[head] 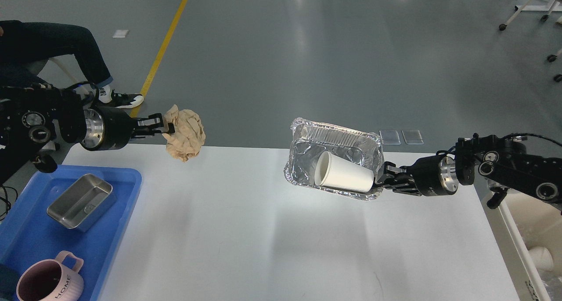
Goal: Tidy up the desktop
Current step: 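Lift the paper ball over and drop it into the foil tray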
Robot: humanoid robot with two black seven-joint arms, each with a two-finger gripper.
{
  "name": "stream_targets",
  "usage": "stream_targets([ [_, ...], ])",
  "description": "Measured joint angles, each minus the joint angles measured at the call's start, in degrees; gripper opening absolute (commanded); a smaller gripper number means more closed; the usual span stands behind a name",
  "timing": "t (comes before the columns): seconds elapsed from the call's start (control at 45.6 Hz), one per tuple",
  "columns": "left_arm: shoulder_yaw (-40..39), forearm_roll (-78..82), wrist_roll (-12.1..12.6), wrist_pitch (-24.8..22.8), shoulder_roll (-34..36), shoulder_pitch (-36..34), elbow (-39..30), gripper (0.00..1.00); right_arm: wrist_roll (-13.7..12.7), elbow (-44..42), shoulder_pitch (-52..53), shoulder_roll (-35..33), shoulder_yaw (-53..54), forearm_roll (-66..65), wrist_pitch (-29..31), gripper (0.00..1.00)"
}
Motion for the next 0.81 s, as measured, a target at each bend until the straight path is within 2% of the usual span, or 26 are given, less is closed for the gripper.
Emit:
stream_targets([
  [0.131, 0.31, -1.15, 0.15, -0.07, -3.94, -5.53, 4.47, 0.0, 0.0, 0.18, -0.15, 0.68, -0.16, 0.0, 0.08, 0.0],
  [0.526, 3.57, -1.33, 0.54, -2.24, -23.17, -24.81, 20.02, 0.0, -0.15, -0.47, -0.18, 4.95, -0.97, -0.08, 0.0, 0.0],
  [0.811, 7.27, -1.42, 1.36, -3.72, -33.19, -29.38, 23.45, 0.0, -0.3, -0.61, -0.3, 5.27, -0.98, -0.09, -0.01, 0.0],
])
